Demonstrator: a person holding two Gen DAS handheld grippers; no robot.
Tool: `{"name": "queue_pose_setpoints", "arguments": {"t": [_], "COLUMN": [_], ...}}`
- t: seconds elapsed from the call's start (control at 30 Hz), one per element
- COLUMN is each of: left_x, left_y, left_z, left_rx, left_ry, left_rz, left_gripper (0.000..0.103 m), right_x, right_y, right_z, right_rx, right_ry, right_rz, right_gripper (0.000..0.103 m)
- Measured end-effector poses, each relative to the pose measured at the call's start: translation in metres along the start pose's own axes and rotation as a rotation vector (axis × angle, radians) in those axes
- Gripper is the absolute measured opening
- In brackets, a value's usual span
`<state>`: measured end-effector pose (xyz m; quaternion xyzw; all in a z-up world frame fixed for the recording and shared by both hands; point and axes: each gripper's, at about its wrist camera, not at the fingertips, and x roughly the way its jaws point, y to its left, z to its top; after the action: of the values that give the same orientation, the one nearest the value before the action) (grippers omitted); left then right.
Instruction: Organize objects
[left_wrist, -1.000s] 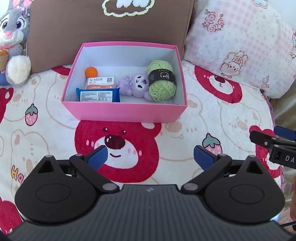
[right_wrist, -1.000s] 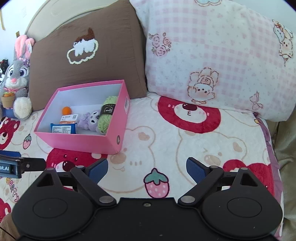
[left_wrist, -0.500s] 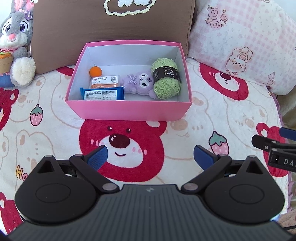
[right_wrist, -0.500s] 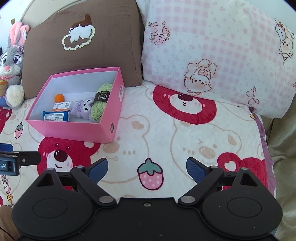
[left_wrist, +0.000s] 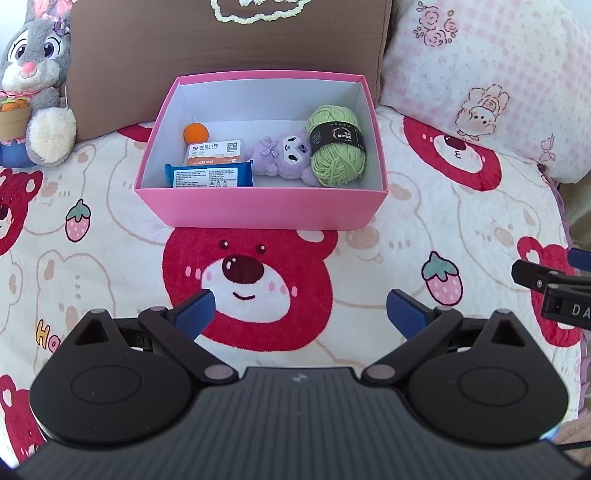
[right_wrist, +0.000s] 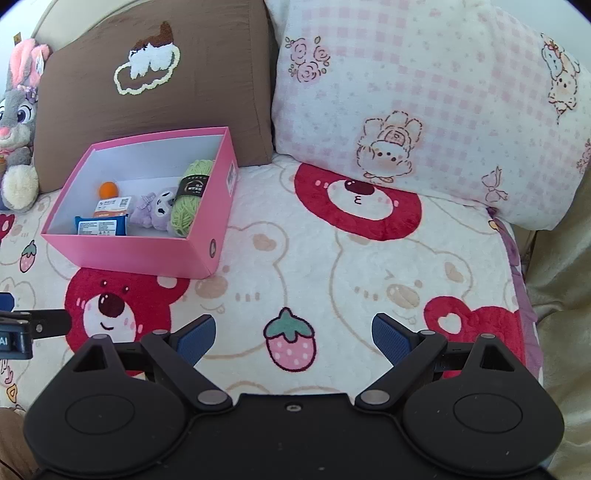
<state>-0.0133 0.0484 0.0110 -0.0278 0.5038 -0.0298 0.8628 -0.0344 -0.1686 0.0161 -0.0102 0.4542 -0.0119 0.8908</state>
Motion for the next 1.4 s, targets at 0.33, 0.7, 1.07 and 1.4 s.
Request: {"name": "queue_pose_setpoints", "arguments": {"t": [0.33, 0.7, 1.07, 1.4], "left_x": [0.0005, 0.0034, 0.0031, 0.0023], "left_y": [0.0000, 0.0013, -0.0002, 0.0007], "left_z": [-0.0014, -0.0003, -0.0008, 0.0007], "left_rx": [-0.005, 0.001, -0.004, 0.002], "left_ry": [0.001, 0.011, 0.011, 0.010], "left_rz": [-0.001, 0.001, -0.003, 0.000], "left_gripper": [0.101, 0.101, 0.101, 0.101], "right_x": [0.0021, 0.0032, 0.0056, 0.0057], "right_y": [-0.0009, -0.0013, -0.0038, -0.0032], "right_z": [0.0003, 0.0008, 0.0007, 0.0012], "right_rx": [-0.003, -0.001, -0.001, 0.000], "right_ry": [0.010, 0.019, 0.021, 0.022], "right_rz": [-0.007, -0.010, -0.013, -0.013], "right_gripper": [0.094, 0.094, 0.094, 0.094]}}
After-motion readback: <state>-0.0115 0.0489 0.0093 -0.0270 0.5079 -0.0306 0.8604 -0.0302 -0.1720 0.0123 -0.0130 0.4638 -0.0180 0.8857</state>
